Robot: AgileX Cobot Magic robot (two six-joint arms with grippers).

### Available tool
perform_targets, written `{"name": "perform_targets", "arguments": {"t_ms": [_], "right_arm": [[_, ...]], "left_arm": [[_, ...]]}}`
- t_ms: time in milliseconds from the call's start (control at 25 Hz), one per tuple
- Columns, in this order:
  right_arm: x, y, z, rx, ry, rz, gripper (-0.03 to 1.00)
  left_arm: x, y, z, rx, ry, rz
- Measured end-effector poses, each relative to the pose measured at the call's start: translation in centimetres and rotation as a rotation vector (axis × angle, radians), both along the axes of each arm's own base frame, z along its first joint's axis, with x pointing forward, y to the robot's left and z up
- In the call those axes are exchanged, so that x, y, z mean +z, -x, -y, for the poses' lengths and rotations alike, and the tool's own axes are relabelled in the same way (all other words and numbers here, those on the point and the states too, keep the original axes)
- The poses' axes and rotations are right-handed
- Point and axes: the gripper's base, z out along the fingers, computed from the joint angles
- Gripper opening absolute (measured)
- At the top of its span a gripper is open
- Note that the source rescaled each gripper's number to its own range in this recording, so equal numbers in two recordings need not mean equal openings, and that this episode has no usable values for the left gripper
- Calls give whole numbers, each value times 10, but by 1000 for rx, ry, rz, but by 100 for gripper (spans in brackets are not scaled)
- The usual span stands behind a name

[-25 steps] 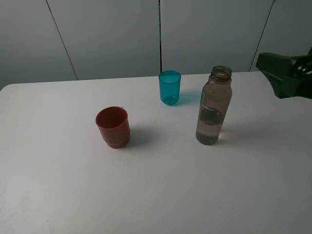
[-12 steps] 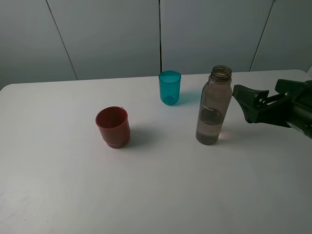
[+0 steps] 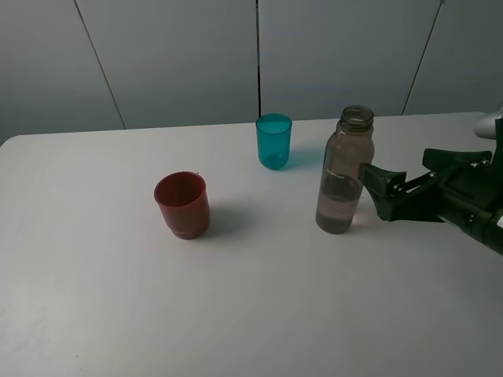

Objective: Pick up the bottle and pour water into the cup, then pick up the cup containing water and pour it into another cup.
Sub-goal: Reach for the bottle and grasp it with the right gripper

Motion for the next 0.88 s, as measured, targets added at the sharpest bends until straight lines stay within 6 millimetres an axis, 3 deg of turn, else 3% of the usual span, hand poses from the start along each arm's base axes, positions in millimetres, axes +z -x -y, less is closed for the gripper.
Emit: {"name": "perform_targets", "arguments": {"t_ms": [400,880], "right_arm": [[2,4,-8,116,4,71,100],[-40,-7,-12,105,49,-33,100]], "left_arm": [[0,0,0,0,0,0],[0,0,0,1,2,0]]}}
